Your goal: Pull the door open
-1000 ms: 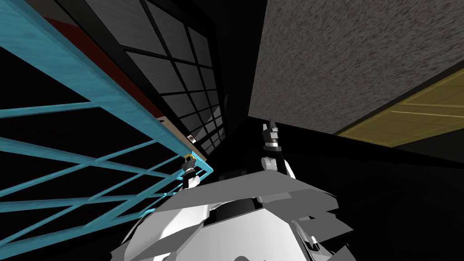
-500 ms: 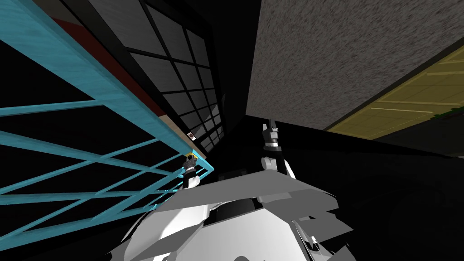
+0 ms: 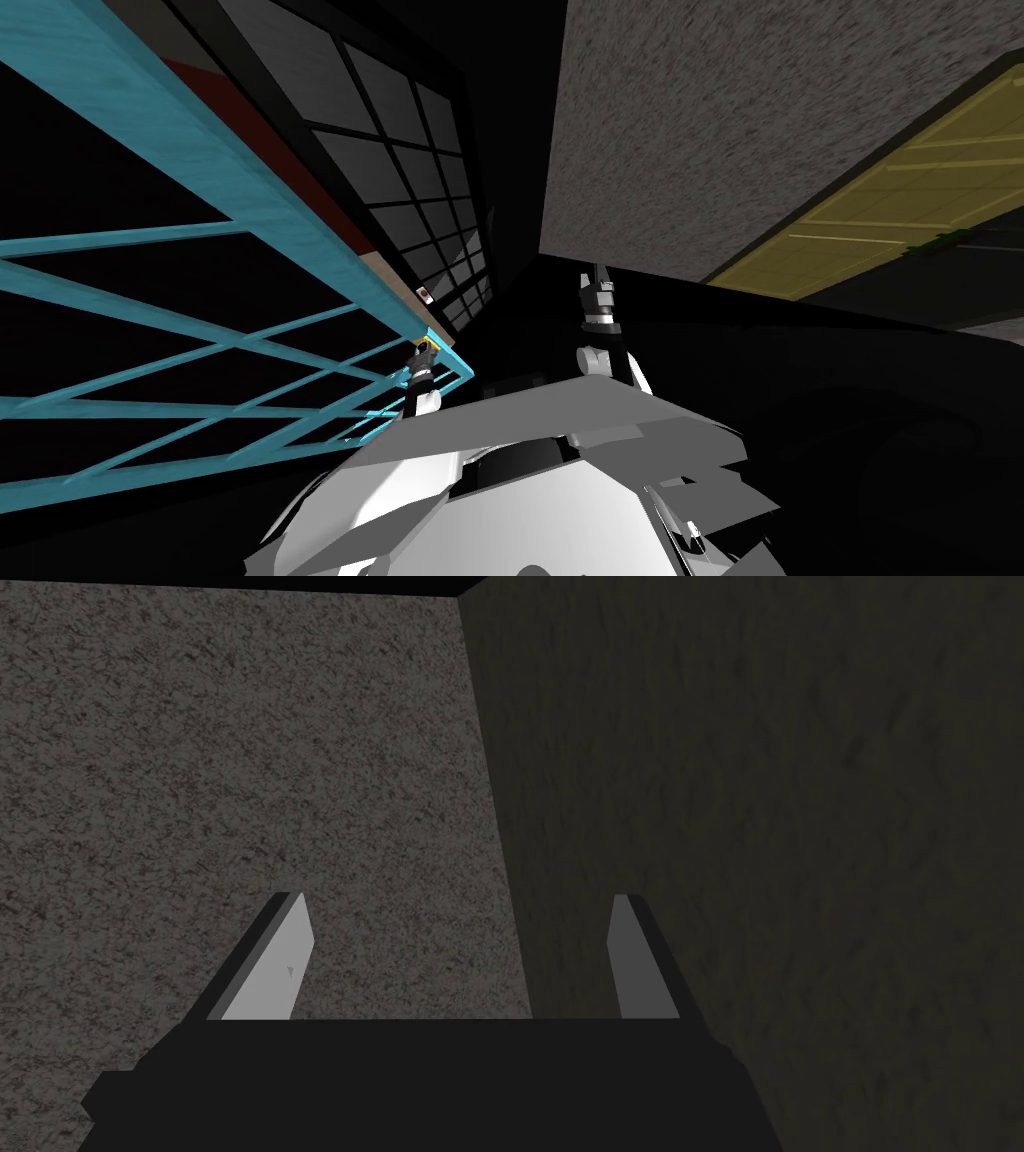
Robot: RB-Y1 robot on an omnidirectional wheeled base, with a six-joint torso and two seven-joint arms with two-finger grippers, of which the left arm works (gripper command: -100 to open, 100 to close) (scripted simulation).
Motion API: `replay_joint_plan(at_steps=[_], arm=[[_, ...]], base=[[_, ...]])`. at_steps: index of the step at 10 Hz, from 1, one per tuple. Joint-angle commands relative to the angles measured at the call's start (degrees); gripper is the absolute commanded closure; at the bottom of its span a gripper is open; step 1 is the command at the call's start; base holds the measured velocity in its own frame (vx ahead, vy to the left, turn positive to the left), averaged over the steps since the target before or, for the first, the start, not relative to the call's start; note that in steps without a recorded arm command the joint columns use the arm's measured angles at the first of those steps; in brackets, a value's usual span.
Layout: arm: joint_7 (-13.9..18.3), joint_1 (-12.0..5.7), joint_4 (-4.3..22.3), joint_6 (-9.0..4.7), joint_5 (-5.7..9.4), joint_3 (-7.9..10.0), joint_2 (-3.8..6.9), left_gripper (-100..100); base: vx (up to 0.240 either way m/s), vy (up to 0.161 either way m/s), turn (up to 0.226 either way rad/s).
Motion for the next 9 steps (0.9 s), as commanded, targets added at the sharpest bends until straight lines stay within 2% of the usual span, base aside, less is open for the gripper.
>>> replay_joint_plan(at_steps=[1,2,5,9], arm=[[1.1,-0.31,0.5,-0.46,-0.60,-1.13,0.22,100],[0.8,-0.68,1.1,-0.58,-0.39,-0.69,0.31,100],[3.1,-0.07,0.6,-1.18,-1.76,-3.26,1.27,100],[5.9,0.81,-0.4,-1.85,-3.53,-6.58,2.70,100]], base=[[-0.189,0.020,-0.062],[-0.082,0.014,-0.031],[-0.187,0.012,-0.060],[-0.246,0.021,-0.055]])
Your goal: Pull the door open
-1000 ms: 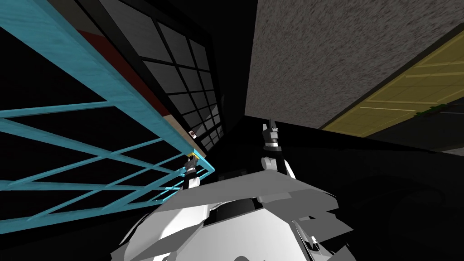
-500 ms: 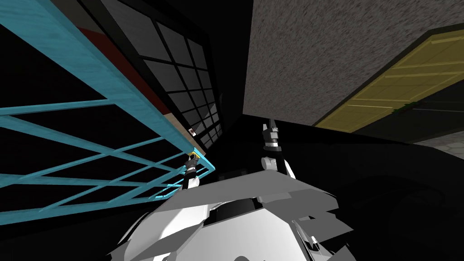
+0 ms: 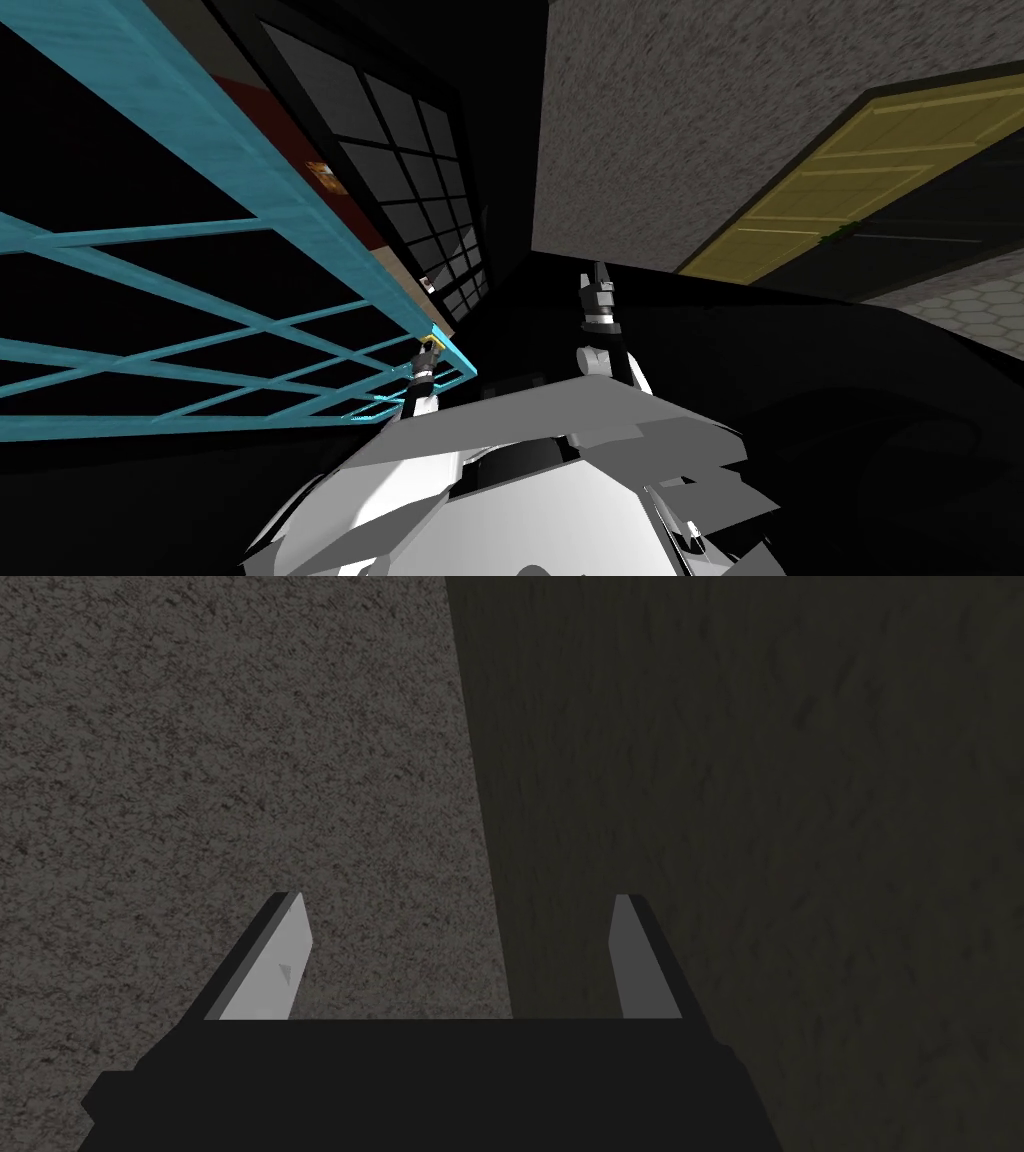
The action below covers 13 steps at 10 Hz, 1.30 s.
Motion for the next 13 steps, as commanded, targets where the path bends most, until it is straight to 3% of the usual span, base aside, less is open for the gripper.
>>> replay_joint_plan(at_steps=[1,2,3,10,11,13], arm=[[1.3,-0.23,0.7,-0.82,-0.69,-1.27,0.29,100],[0.6,-0.14,0.5,-0.24,-0.43,-0.81,0.08,100],[2.1,0.59,0.5,-1.19,-1.12,-2.20,0.87,100],[7.4,3.05,-0.4,-4.99,-3.48,-6.96,4.69,100],[6.8,2.98,-0.6,-4.47,-3.25,-6.48,4.39,100],[8.1,4.11,-0.7,-6.07,-4.00,-7.89,5.37,100]], base=[[-0.207,0.046,-0.032],[-0.097,0.016,-0.018],[-0.160,0.026,-0.085],[-0.214,0.037,-0.086],[-0.100,0.026,-0.020],[-0.151,0.049,-0.099]])
